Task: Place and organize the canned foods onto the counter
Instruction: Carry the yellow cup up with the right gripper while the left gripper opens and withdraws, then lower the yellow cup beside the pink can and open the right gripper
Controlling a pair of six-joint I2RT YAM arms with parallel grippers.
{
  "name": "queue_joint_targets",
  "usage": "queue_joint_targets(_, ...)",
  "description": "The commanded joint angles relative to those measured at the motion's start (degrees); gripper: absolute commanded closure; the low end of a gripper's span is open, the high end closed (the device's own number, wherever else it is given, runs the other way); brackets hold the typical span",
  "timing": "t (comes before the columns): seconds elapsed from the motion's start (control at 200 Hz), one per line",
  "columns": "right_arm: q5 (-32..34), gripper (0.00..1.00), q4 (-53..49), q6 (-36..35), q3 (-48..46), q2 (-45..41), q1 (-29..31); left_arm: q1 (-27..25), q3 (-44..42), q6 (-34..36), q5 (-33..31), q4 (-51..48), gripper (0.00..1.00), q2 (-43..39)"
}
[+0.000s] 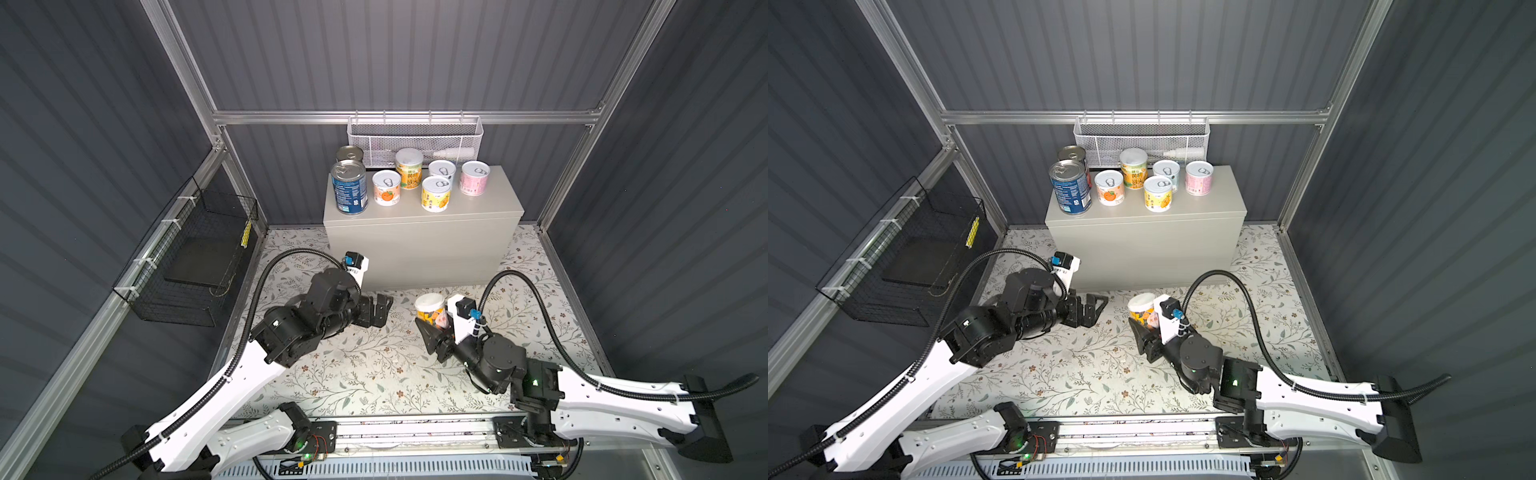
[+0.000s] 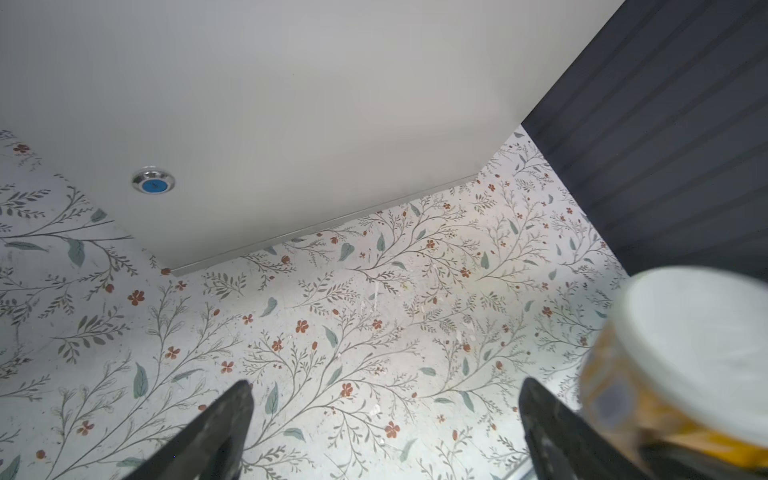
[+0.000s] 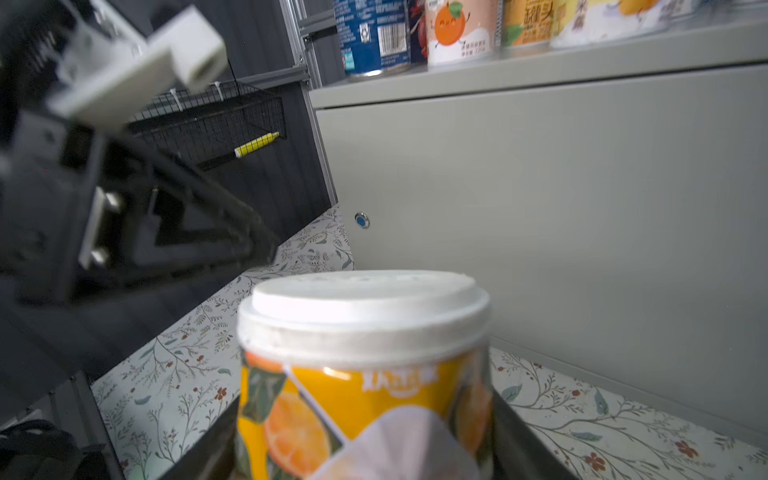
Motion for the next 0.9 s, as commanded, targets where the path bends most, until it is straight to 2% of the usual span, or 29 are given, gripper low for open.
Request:
queue_joint_targets(0.0, 0.43, 0.38, -5.90, 0.30, 7.19, -1.18, -1.21, 0.27, -10.16, 2.44, -5.22, 10.04, 0.00, -4.84)
queue_joint_targets(0.12, -5.66, 0.39, -14.31, 3.91, 14.91, -0.08, -7.87, 0.27, -21.32, 2.54, -8.26, 19.96, 0.00, -9.61)
queue_joint_targets(0.22, -7.92, 0.40, -16.21, 4.44, 18.12, 0.23, -13.17, 0.31, -30.04, 6.38, -9.23, 29.83, 0.00, -10.77)
queue_joint_targets(0.315, -11.67, 0.40, -19.84, 2.03, 23.47, 2.12, -19.16, 0.27, -36.09, 8.48, -10.65, 37.39, 0.00, -9.68)
queue_joint_targets(0.455, -16.61, 0.37, -22.10, -4.12, 30.67, 5.55, -27.14, 0.27, -43.57, 9.86, -7.31, 47.85, 0.00, -9.77)
queue_joint_targets(0.695, -26.72, 0.37, -23.17, -6.50, 42.19, 13.79, -41.56, 0.27, -46.20, 8.94, -8.54, 48.73, 0.00, -13.01)
queue_joint_targets(0.82, -31.42, 0.36, -19.62, -8.86, 45.60, 18.76, -45.63, 0.27, -45.95, 8.88, -9.00, 47.91, 0.00, -12.07)
queue_joint_targets(0.895, -31.79, 0.36, -18.64, -9.52, 48.20, 21.38, -47.28, 0.29, -45.95, 9.05, -9.08, 48.45, 0.00, -11.11)
